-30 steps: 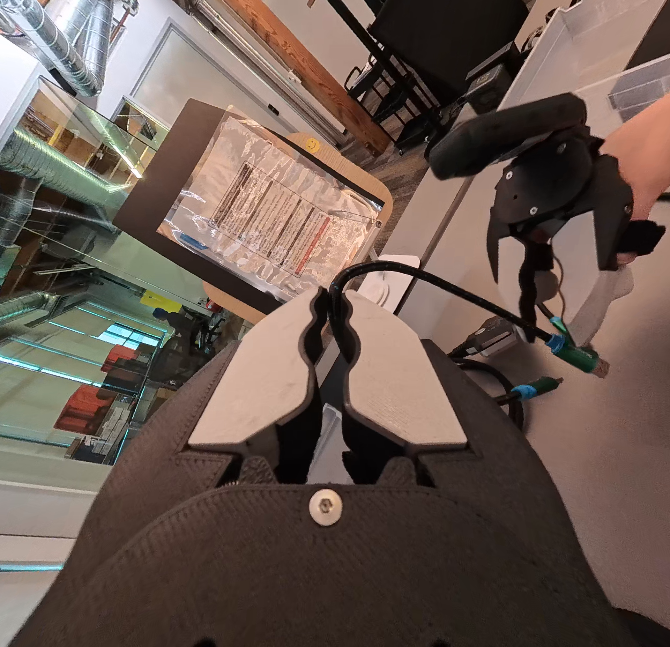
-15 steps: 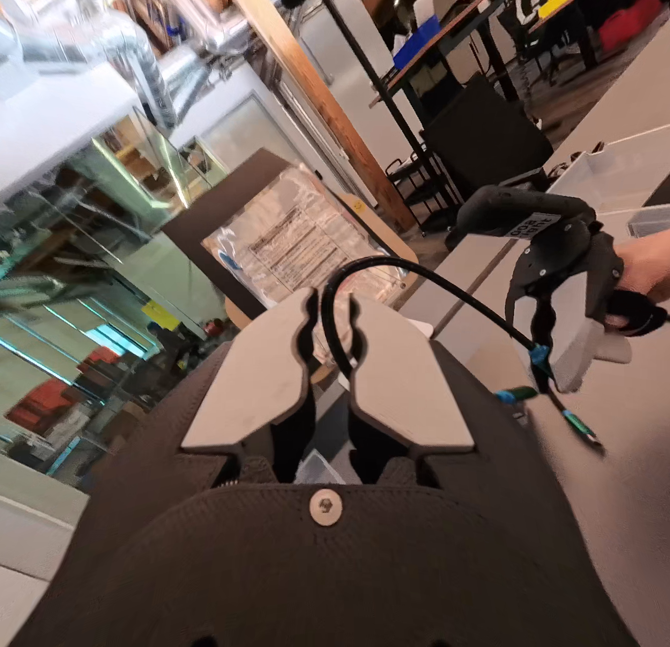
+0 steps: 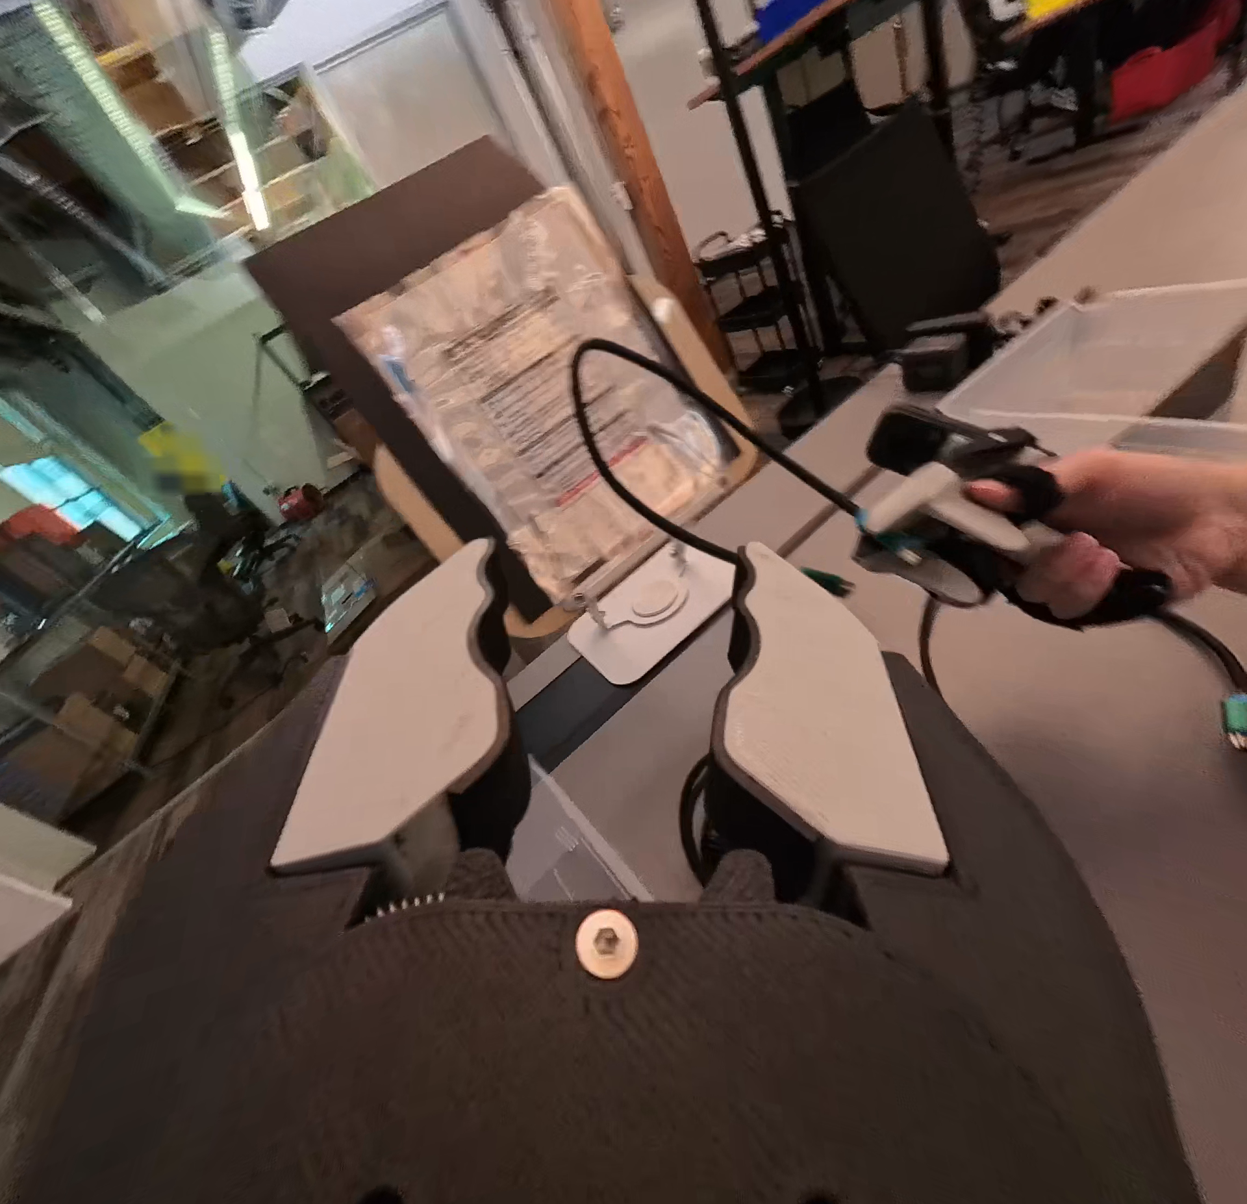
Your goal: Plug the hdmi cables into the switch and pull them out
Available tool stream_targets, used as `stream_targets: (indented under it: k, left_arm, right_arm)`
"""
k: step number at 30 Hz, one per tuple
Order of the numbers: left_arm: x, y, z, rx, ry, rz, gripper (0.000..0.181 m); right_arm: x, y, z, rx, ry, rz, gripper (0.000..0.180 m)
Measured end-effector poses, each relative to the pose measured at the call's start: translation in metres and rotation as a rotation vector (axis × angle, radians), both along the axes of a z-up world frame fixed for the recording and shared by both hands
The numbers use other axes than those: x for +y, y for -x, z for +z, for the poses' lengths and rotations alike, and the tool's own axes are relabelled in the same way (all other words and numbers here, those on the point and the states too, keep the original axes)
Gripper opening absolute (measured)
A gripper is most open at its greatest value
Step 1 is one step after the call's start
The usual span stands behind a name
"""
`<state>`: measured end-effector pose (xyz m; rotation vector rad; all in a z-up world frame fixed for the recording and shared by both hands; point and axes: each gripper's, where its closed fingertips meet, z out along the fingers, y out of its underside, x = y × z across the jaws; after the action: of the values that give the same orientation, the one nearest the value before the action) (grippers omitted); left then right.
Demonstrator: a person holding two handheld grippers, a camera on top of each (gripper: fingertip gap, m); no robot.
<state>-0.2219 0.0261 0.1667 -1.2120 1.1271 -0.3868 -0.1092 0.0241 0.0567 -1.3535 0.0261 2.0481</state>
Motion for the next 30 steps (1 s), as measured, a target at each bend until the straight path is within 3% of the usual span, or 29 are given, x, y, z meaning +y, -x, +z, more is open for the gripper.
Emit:
stream_targets:
  k: [5, 8, 11, 19, 22, 25, 30]
  left_arm:
    - [-0.025, -0.054, -0.058, 0.254, 0.052, -0.112, 0.052]
    - [-0.028, -0.084, -0.084, 0.277, 0.128, -0.159, 0.034]
    - [-0.041, -0.105, -0.102, 0.259, 0.300, -0.286, 0.027]
    - [-0.056, -0.118, -0.077, -0.033, 0.617, -0.519, 0.028]
    - [-0.055, -0.118, -0.069, -0.115, 0.633, -0.562, 0.019]
    - [-0.056, -0.120, -0.069, -0.119, 0.626, -0.580, 0.028]
    - [-0.050, -0.119, -0.069, -0.094, 0.478, -0.522, 0.012]
  right_arm:
    - [-0.005, 0.003, 0.016, 0.129, -0.008, 0.005, 0.012]
    - [-0.012, 0.007, 0.028, 0.169, -0.054, 0.000, 0.012]
    - [-0.018, 0.006, 0.042, 0.180, -0.150, -0.052, 0.012]
    - [-0.030, -0.005, 0.065, 0.227, -0.350, -0.215, 0.012]
    - [-0.032, 0.000, 0.065, 0.190, -0.396, -0.244, 0.012]
    - [-0.032, 0.011, 0.061, 0.093, -0.434, -0.266, 0.012]
    - [-0.034, 0.016, 0.061, 0.012, -0.480, -0.293, 0.011]
